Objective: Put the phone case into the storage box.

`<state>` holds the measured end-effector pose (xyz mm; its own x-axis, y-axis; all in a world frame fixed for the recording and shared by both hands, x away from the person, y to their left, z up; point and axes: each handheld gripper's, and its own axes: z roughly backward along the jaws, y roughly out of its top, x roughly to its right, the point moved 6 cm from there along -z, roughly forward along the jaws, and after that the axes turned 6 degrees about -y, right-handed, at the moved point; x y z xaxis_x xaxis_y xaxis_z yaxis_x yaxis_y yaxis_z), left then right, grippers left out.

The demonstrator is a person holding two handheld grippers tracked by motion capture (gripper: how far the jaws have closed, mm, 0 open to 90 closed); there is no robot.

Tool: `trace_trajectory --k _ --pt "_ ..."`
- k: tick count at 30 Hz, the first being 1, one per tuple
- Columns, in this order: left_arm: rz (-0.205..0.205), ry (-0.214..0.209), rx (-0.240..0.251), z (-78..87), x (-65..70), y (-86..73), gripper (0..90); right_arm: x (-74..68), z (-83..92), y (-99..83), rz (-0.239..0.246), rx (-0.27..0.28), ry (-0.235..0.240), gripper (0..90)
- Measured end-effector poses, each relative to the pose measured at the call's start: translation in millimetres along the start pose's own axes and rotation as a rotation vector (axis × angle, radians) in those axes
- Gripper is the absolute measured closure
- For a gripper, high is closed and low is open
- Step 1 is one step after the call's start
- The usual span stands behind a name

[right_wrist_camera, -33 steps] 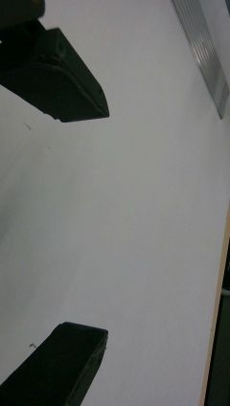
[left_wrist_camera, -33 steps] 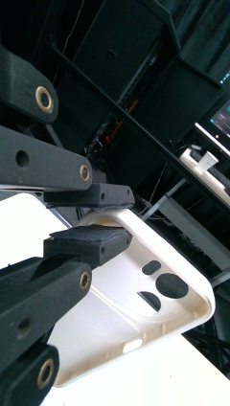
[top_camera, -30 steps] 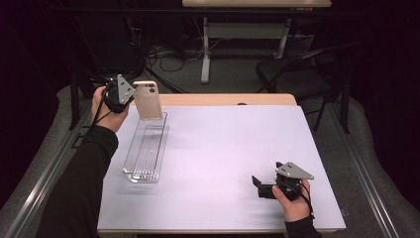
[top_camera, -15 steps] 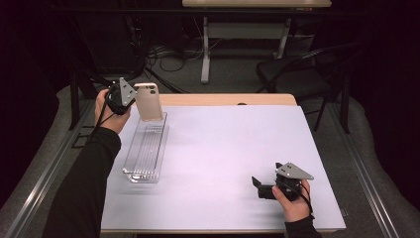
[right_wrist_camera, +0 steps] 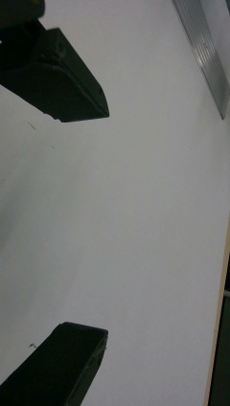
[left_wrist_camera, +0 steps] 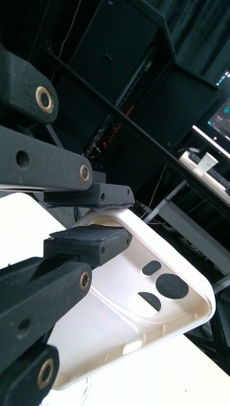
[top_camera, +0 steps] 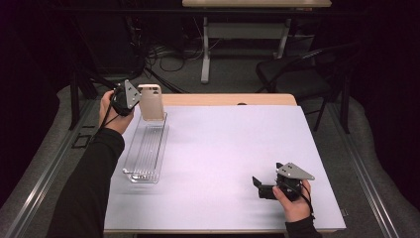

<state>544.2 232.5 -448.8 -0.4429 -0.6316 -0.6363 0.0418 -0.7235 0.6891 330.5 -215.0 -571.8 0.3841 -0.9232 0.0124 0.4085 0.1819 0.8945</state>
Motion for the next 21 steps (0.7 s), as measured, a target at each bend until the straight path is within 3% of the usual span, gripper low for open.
trace_trajectory --k 7,10,21 --pt "0.01 -0.016 0.01 -6.6 8.6 -10.2 79.8 -0.4 -0.4 -1.4 0.006 -0.011 0.001 0.0" --pt "-0.006 -0.024 0.003 -9.0 12.1 -12.3 79.8 -1.1 -1.5 -1.7 0.009 -0.006 0.003 0.0" --pt "0.007 -0.014 0.017 -11.3 17.3 -20.9 79.8 -2.5 -2.3 -3.8 0.009 -0.014 0.006 0.0"
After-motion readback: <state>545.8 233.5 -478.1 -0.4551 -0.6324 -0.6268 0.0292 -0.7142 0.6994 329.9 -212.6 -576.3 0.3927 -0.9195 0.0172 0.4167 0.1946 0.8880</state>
